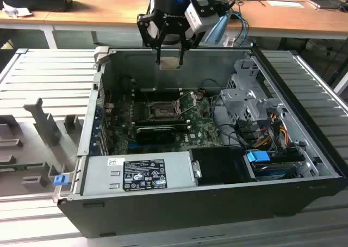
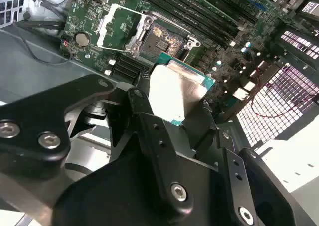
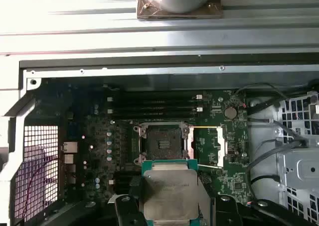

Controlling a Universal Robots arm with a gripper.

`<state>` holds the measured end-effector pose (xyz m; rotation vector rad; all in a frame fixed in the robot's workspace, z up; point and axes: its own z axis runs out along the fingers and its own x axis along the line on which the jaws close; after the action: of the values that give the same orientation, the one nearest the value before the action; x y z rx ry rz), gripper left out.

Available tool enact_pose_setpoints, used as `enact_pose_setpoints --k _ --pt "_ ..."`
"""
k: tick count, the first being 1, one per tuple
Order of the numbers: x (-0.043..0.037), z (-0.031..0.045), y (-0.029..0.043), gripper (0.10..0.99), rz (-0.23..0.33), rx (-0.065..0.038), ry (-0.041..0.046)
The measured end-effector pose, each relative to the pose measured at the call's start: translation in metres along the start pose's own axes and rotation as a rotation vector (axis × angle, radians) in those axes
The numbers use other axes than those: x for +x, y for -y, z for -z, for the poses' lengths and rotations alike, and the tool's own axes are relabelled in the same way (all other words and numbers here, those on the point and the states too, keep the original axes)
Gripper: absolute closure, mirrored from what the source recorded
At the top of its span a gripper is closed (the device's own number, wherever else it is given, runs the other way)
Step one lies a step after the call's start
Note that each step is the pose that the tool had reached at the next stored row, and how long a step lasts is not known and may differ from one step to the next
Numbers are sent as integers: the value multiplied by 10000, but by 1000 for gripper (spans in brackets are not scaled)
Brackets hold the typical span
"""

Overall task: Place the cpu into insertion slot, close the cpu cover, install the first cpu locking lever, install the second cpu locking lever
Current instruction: 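Place the cpu into insertion slot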

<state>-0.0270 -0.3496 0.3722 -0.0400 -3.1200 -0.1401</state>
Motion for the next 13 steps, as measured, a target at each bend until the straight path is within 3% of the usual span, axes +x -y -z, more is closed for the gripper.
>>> enact_pose_setpoints --k 5,13 --pt "0 -2 0 561 -743 -14 66" --pt "-1 -54 5 561 -811 12 70"
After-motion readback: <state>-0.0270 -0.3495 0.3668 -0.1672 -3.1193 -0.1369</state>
